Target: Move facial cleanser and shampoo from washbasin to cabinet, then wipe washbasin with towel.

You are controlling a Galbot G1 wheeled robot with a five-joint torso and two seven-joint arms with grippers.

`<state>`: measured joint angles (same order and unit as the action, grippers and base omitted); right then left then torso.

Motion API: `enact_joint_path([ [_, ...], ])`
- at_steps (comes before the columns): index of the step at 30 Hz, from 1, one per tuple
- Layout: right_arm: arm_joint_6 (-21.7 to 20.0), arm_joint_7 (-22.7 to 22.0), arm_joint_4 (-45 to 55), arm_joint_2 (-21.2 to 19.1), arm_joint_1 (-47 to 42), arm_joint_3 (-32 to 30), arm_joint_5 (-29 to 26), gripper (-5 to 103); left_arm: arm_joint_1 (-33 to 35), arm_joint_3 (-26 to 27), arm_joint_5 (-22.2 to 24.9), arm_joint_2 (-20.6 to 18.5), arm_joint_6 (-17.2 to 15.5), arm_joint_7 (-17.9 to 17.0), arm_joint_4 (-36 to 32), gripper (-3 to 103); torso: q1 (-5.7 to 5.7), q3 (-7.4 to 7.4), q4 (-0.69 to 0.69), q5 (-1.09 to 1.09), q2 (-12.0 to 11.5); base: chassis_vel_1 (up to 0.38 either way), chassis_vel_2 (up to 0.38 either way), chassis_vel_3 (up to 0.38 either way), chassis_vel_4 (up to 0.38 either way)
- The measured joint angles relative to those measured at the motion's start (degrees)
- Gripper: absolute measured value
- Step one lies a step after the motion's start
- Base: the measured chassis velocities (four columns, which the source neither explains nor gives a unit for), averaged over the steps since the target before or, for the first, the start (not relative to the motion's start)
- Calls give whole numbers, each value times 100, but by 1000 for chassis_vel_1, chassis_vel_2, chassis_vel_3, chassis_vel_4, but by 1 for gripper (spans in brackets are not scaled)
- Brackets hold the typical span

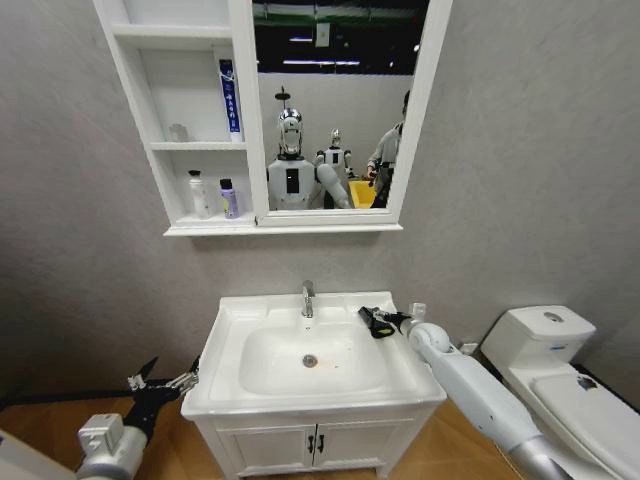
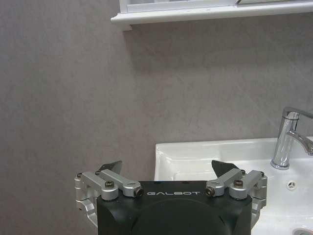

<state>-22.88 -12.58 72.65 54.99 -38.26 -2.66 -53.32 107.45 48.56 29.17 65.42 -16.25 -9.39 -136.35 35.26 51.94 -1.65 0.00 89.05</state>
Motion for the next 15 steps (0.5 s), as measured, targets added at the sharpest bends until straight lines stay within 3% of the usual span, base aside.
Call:
enact_joint_path([
  [1, 9, 46, -131, 42, 23, 20, 43, 96, 0, 0, 0, 0, 0, 0, 0, 100, 0, 0, 0, 0, 0, 0, 0, 0, 0],
  [3, 10, 72, -173, 56, 30, 26, 56, 96, 0, 0, 0, 0, 0, 0, 0, 100, 0, 0, 0, 1, 0, 0, 0, 0, 0],
  [4, 11, 115, -212, 65, 36, 36, 67, 87, 0, 0, 0, 0, 0, 0, 0, 100, 0, 0, 0, 0, 0, 0, 0, 0, 0],
  [7, 37, 146, -256, 75, 44, 59, 60, 82, 0, 0, 0, 0, 0, 0, 0, 100, 0, 0, 0, 0, 0, 0, 0, 0, 0],
  [12, 77, 144, -305, 99, 62, 69, -10, 60, 0, 0, 1, 0, 0, 0, 0, 100, -1, 0, 0, 0, 0, 0, 0, 0, 0],
  [15, 75, 136, -305, 99, 63, 74, -23, 54, 0, 0, 0, 0, 0, 0, 0, 100, -1, 0, 1, 0, 0, 0, 0, 0, 0],
])
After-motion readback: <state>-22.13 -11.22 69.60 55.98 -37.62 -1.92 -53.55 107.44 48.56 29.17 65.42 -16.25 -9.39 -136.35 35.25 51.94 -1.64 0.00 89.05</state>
